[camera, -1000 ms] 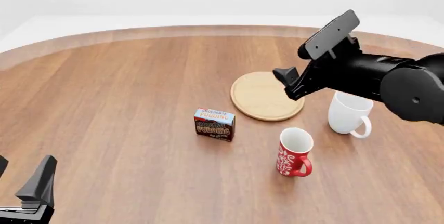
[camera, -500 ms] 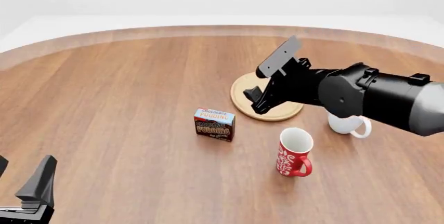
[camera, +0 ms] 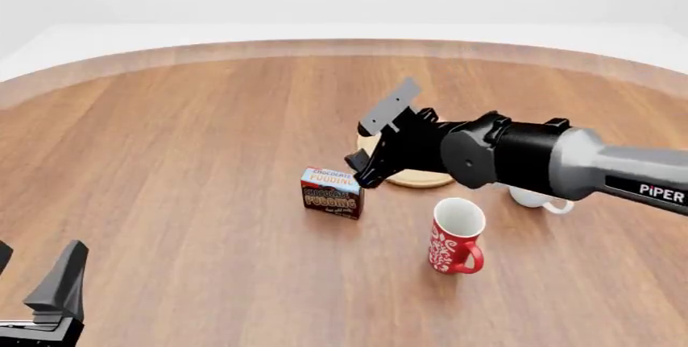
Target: Put the chocolate pudding to the left of the plate.
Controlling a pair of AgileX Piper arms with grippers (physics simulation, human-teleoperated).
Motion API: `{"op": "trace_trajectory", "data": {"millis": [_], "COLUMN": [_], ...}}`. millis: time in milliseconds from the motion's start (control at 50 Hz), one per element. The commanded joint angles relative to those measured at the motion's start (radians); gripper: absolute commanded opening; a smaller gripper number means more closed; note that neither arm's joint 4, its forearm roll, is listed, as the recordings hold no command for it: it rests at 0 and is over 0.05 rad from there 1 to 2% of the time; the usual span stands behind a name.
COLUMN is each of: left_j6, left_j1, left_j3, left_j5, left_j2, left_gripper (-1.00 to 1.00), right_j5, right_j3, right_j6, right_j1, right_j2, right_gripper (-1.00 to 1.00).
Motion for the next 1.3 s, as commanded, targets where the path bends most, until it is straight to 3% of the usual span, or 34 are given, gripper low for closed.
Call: {"op": "trace_trajectory", "data": {"millis": [20, 460, 1300], "left_j6": [0.000, 0.000, 0.000], "left_j1": [0.000, 0.000, 0.000], "left_j3": [0.000, 0.000, 0.000], "left_j5": [0.000, 0.000, 0.000], "left_j2": [0.000, 0.000, 0.000], "left_gripper": [1.00, 1.00, 1.00], "right_j5": [-0.041, -0.114, -0.160], "right_j3": [-0.008, 0.048, 0.018], "right_j6": [0.032, 0.080, 0.124], "right_j1": [0.039, 0.049, 0.023], "right_j2": [0.058, 0.095, 0.229], "right_gripper": [1.00, 1.00, 1.00]}}
